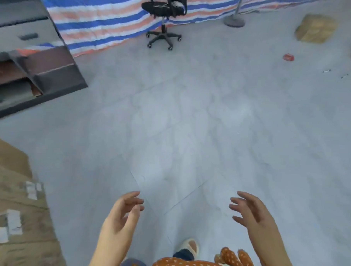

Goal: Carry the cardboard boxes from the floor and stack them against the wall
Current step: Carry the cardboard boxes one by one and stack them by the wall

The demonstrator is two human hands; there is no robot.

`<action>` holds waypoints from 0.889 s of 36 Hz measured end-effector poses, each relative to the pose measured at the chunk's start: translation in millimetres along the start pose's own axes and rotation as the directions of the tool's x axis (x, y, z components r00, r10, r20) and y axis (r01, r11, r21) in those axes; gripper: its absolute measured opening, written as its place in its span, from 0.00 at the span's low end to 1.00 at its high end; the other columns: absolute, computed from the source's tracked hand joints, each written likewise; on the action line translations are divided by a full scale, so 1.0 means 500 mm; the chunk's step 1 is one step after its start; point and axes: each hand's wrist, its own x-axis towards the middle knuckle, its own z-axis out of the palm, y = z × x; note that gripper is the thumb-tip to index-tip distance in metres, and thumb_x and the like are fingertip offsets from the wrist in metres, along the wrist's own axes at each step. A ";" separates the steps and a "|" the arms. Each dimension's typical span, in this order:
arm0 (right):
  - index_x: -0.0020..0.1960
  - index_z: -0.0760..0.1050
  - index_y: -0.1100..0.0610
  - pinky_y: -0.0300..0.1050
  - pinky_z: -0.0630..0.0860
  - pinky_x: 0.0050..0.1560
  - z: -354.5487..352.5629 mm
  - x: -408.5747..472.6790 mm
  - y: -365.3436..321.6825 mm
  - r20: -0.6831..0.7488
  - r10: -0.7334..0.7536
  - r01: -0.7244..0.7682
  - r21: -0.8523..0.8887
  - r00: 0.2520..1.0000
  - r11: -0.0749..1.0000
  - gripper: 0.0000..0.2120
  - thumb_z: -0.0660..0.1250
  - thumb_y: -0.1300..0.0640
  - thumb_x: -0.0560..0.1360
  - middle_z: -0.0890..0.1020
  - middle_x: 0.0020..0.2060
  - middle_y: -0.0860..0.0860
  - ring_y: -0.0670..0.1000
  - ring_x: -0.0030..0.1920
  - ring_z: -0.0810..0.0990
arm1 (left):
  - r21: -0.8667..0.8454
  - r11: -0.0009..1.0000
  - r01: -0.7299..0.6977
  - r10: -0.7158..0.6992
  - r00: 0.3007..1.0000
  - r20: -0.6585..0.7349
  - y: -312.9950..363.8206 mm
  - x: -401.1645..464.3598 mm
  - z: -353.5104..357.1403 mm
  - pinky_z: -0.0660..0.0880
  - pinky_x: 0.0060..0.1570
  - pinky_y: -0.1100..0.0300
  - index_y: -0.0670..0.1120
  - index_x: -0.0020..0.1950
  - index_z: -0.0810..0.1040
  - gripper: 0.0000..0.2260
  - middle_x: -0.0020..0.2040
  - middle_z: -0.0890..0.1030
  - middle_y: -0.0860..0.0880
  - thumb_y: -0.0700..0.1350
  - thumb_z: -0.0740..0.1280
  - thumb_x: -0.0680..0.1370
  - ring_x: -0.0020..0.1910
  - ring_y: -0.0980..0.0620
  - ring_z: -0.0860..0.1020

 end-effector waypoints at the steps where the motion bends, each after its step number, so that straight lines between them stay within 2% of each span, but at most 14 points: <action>1: 0.53 0.76 0.51 0.38 0.81 0.42 -0.023 0.009 0.003 -0.032 0.005 -0.005 0.021 0.999 1.000 0.09 0.61 0.62 0.79 0.84 0.45 0.47 0.43 0.46 0.83 | 0.010 1.000 -0.014 0.014 0.999 0.029 0.013 0.009 0.026 0.76 0.51 0.55 0.65 0.44 0.78 0.09 0.47 0.82 0.54 0.56 0.64 0.66 0.45 0.56 0.81; 5: 0.53 0.76 0.51 0.40 0.80 0.42 -0.105 0.036 0.019 -0.146 0.055 -0.039 0.106 0.988 0.994 0.08 0.61 0.61 0.79 0.83 0.46 0.47 0.42 0.45 0.83 | 0.060 0.996 -0.060 0.051 0.988 0.146 0.050 0.047 0.114 0.75 0.53 0.54 0.65 0.45 0.78 0.11 0.46 0.82 0.54 0.49 0.62 0.70 0.46 0.56 0.81; 10: 0.53 0.76 0.51 0.37 0.81 0.44 -0.175 0.062 0.049 -0.279 0.124 -0.073 0.184 0.952 0.980 0.09 0.61 0.63 0.79 0.84 0.47 0.50 0.43 0.45 0.83 | 0.141 0.985 -0.102 0.061 0.962 0.267 0.089 0.118 0.216 0.75 0.52 0.52 0.68 0.44 0.77 0.14 0.46 0.82 0.55 0.45 0.64 0.74 0.46 0.57 0.81; 13: 0.53 0.76 0.52 0.38 0.81 0.44 -0.212 0.088 0.060 -0.363 0.174 -0.097 0.221 0.916 0.970 0.09 0.61 0.63 0.79 0.84 0.47 0.50 0.44 0.45 0.83 | 0.153 0.981 -0.122 0.063 0.937 0.345 0.111 0.171 0.286 0.75 0.52 0.52 0.68 0.45 0.77 0.13 0.46 0.82 0.56 0.47 0.63 0.73 0.46 0.57 0.81; 16: 0.53 0.76 0.52 0.38 0.81 0.45 -0.247 0.131 0.061 -0.423 0.220 -0.114 0.262 0.879 0.958 0.09 0.61 0.63 0.79 0.84 0.46 0.50 0.44 0.45 0.83 | 0.150 0.979 -0.139 0.068 0.912 0.404 0.124 0.237 0.362 0.75 0.52 0.52 0.66 0.46 0.77 0.18 0.46 0.82 0.56 0.40 0.64 0.78 0.46 0.57 0.81; 20: 0.54 0.76 0.54 0.39 0.80 0.45 -0.286 0.232 0.049 -0.474 0.260 -0.119 0.306 0.841 0.944 0.09 0.60 0.63 0.79 0.84 0.46 0.49 0.43 0.45 0.83 | 0.129 0.981 -0.147 0.072 0.886 0.457 0.159 0.344 0.461 0.76 0.54 0.47 0.58 0.50 0.79 0.16 0.46 0.82 0.55 0.36 0.62 0.79 0.45 0.57 0.81; 23: 0.54 0.76 0.52 0.43 0.81 0.44 -0.304 0.333 0.016 -0.507 0.269 -0.113 0.316 0.819 0.942 0.09 0.59 0.63 0.80 0.83 0.48 0.50 0.43 0.45 0.83 | 0.112 0.978 -0.178 0.097 0.855 0.510 0.210 0.441 0.532 0.76 0.54 0.52 0.64 0.48 0.79 0.13 0.48 0.82 0.55 0.44 0.64 0.75 0.47 0.58 0.81; 25: 0.54 0.76 0.52 0.45 0.80 0.44 -0.314 0.400 -0.017 -0.532 0.271 -0.101 0.327 0.802 0.940 0.09 0.59 0.62 0.80 0.83 0.49 0.50 0.43 0.46 0.83 | 0.103 0.976 -0.189 0.106 0.837 0.536 0.245 0.508 0.575 0.75 0.56 0.48 0.59 0.51 0.79 0.12 0.48 0.82 0.56 0.42 0.65 0.77 0.48 0.58 0.81; 28: 0.53 0.76 0.51 0.40 0.80 0.46 -0.332 0.506 -0.075 -0.559 0.244 -0.067 0.319 0.792 0.946 0.09 0.59 0.62 0.80 0.83 0.49 0.48 0.41 0.46 0.83 | 0.090 0.972 -0.215 0.128 0.817 0.563 0.314 0.597 0.640 0.75 0.57 0.50 0.65 0.50 0.78 0.13 0.49 0.83 0.57 0.46 0.63 0.74 0.50 0.59 0.80; 30: 0.54 0.76 0.51 0.39 0.80 0.47 -0.342 0.572 -0.109 -0.569 0.228 -0.052 0.308 0.790 0.950 0.09 0.60 0.62 0.80 0.83 0.49 0.48 0.40 0.46 0.82 | 0.083 0.971 -0.225 0.136 0.800 0.585 0.352 0.655 0.685 0.75 0.58 0.50 0.67 0.49 0.78 0.16 0.50 0.83 0.57 0.43 0.64 0.77 0.51 0.59 0.80; 32: 0.54 0.76 0.51 0.43 0.81 0.47 -0.353 0.628 -0.134 -0.574 0.223 -0.047 0.304 0.788 0.952 0.09 0.60 0.61 0.80 0.82 0.50 0.48 0.40 0.47 0.82 | 0.092 0.971 -0.219 0.120 0.787 0.605 0.380 0.708 0.729 0.73 0.61 0.48 0.67 0.49 0.78 0.21 0.51 0.82 0.57 0.38 0.62 0.79 0.52 0.60 0.80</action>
